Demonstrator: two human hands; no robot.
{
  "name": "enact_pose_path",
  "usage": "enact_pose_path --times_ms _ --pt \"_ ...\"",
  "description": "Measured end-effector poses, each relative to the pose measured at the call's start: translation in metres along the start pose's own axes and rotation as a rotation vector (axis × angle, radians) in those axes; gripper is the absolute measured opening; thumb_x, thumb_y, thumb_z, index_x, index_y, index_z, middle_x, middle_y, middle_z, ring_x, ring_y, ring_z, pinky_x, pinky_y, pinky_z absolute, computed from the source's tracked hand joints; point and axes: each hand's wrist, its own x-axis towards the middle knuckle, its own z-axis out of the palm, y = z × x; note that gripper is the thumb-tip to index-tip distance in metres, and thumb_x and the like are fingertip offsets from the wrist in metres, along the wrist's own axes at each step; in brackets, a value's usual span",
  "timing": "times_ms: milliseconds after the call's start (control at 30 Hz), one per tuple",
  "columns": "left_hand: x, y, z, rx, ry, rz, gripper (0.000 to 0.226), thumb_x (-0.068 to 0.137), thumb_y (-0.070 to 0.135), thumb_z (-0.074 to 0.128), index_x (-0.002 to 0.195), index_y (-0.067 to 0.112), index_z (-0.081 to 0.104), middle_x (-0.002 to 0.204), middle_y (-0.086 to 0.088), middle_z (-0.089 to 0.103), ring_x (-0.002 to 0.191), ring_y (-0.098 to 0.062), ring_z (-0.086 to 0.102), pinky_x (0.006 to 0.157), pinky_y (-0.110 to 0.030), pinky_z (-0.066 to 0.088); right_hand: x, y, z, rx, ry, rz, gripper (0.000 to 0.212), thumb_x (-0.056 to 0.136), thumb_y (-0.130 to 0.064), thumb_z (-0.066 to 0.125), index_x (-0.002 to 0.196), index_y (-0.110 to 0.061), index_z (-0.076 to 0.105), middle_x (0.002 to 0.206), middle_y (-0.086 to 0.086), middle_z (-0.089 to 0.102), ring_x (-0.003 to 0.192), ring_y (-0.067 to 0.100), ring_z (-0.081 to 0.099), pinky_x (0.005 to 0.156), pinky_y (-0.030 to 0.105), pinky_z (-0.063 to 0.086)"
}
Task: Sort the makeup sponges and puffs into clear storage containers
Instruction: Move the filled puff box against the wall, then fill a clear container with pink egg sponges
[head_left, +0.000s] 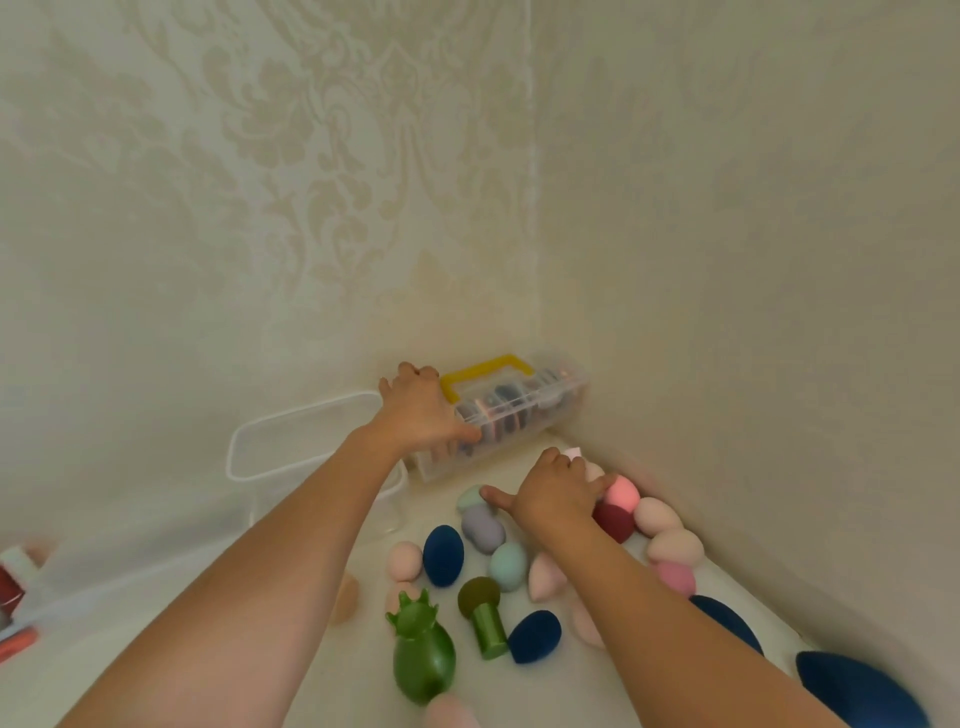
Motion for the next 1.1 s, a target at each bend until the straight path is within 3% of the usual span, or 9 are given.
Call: enact_pose_path --times_ms 267,467,600,700,833,933,1100 --pt "0.018 0.010 0.000 0.150 -0.254 -0.052 0.084 0.062 0.052 0.079 0.123 0.006 0.045 0.123 -0.014 0.038 0.109 -0.030 0.047 0.095 -0.039 0.042 -0.005 0.002 -0.001 0.013 0.013 -0.021 0.103 0.073 -0.083 0.039 0.140 -0.006 0.028 0.139 0.012 0.042 0.131 0.029 0.036 0.111 0.061 0.013" --pt "0.016 0.018 0.017 0.293 -0.362 -0.023 0.063 0.076 0.054 0.069 0.115 0.007 0.058 0.099 -0.006 0.060 0.102 -0.022 0.060 0.067 -0.024 0.040 -0.004 0.004 0.000 0.007 0.015 -0.047 0.103 0.075 -0.083 0.036 0.143 -0.006 0.025 0.143 0.012 0.038 0.134 0.029 0.032 0.111 0.063 0.010" --pt "0.021 0.022 0.029 0.334 -0.268 0.004 0.068 0.069 0.034 0.080 0.124 0.007 0.051 0.122 -0.013 0.049 0.108 -0.026 0.055 0.083 -0.030 0.048 0.000 0.004 0.003 0.018 0.007 -0.048 0.102 0.075 -0.082 0.037 0.143 -0.008 0.026 0.143 0.012 0.037 0.133 0.029 0.032 0.111 0.062 0.012" --pt "0.021 0.025 0.034 0.344 -0.203 0.023 0.072 0.067 0.023 0.083 0.127 0.009 0.046 0.126 -0.013 0.041 0.110 -0.029 0.053 0.087 -0.034 0.048 0.004 0.004 0.006 0.029 0.020 -0.044 0.102 0.073 -0.083 0.037 0.142 -0.010 0.027 0.141 0.010 0.039 0.132 0.028 0.033 0.110 0.061 0.014" --pt "0.015 0.024 0.040 0.302 -0.216 0.069 0.048 0.074 0.013 0.075 0.117 0.004 0.056 0.119 -0.015 0.056 0.100 -0.029 0.062 0.075 -0.032 0.049 0.006 0.005 0.009 0.022 0.023 -0.050 0.101 0.073 -0.084 0.035 0.143 -0.012 0.026 0.141 0.008 0.039 0.132 0.028 0.033 0.110 0.063 0.013" --pt "0.010 0.020 0.039 0.255 -0.155 0.129 0.037 0.083 0.015 0.065 0.118 0.007 0.056 0.117 -0.014 0.057 0.100 -0.029 0.061 0.073 -0.032 0.046 0.008 0.007 0.007 0.045 0.018 -0.038 0.102 0.072 -0.084 0.036 0.143 -0.012 0.027 0.143 0.009 0.036 0.133 0.030 0.033 0.110 0.062 0.013" --pt "-0.012 -0.004 -0.003 0.012 0.060 0.187 0.048 0.089 0.024 0.059 0.133 0.012 0.048 0.131 -0.010 0.048 0.118 -0.028 0.050 0.094 -0.034 0.040 0.010 0.010 -0.001 0.040 -0.001 -0.058 0.096 0.073 -0.083 0.036 0.140 -0.015 0.034 0.146 0.012 0.033 0.132 0.034 0.034 0.109 0.059 0.019"
